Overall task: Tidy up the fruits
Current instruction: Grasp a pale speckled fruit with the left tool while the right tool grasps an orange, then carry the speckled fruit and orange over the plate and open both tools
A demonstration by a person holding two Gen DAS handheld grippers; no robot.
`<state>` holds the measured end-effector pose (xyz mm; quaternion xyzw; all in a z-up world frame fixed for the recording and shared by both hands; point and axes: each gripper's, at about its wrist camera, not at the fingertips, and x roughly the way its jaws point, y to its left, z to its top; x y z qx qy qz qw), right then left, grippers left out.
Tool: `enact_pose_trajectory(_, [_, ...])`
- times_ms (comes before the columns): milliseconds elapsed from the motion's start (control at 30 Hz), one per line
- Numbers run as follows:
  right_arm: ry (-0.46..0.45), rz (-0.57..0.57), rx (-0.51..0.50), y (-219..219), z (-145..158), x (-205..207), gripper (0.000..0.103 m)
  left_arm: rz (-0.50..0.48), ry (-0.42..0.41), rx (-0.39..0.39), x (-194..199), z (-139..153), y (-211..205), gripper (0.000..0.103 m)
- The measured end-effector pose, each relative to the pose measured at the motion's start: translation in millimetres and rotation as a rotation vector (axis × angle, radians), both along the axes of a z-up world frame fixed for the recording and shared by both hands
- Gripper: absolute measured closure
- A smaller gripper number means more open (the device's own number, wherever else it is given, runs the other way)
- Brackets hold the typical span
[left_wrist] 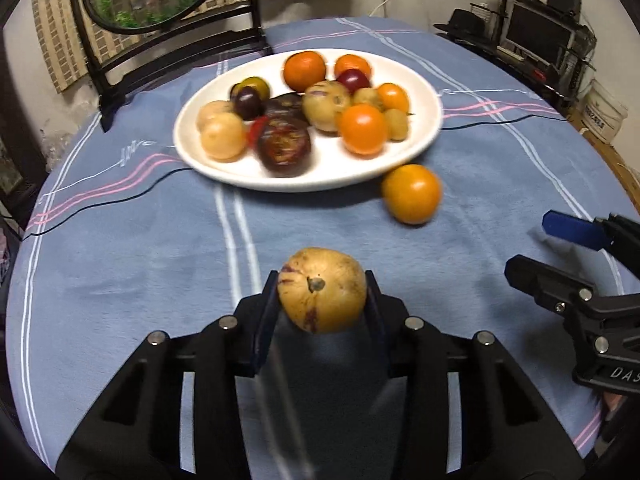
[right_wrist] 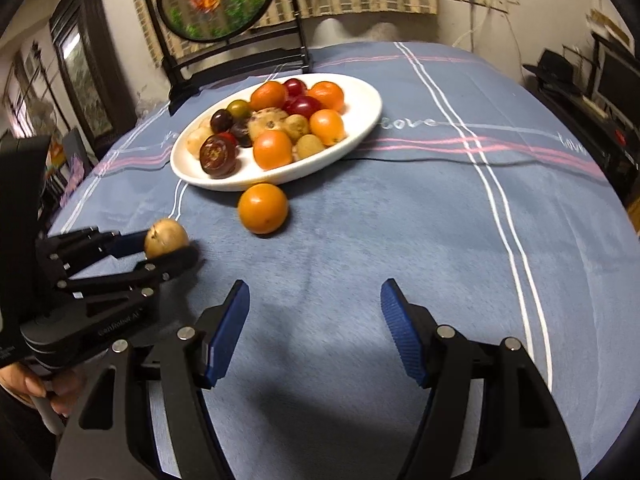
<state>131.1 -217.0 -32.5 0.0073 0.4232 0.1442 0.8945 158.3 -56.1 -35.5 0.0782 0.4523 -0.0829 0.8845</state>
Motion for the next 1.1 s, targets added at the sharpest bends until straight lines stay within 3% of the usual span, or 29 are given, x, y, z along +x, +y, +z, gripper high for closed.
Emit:
enact_pose_trajectory(367, [0.013, 0.050, -0.112, 52.4, -5.9, 46.2, 0.035, 0.038, 0.005, -0.051, 8.7, -8.2, 22.1, 0.062])
enact_pose_trajectory(467, [0.041, 0.048, -0.096, 53.4, -9.4, 58.7, 0.038, 0.044, 0.015, -0.093, 10.4, -9.4, 28.2, 0.062])
enact_pose_trajectory(667, [0.054, 0.051, -0.118, 62.3, -18.5, 67.2, 0.065, 0.038, 0.018, -0.109, 10.9, -10.3, 28.5, 0.062])
enact_pose_trajectory(1100, [0.032, -0.054, -0.012, 4.0, -5.6, 28.0, 0.066, 0.040, 0.014, -0.104, 10.1, -9.8, 27.8, 0.062])
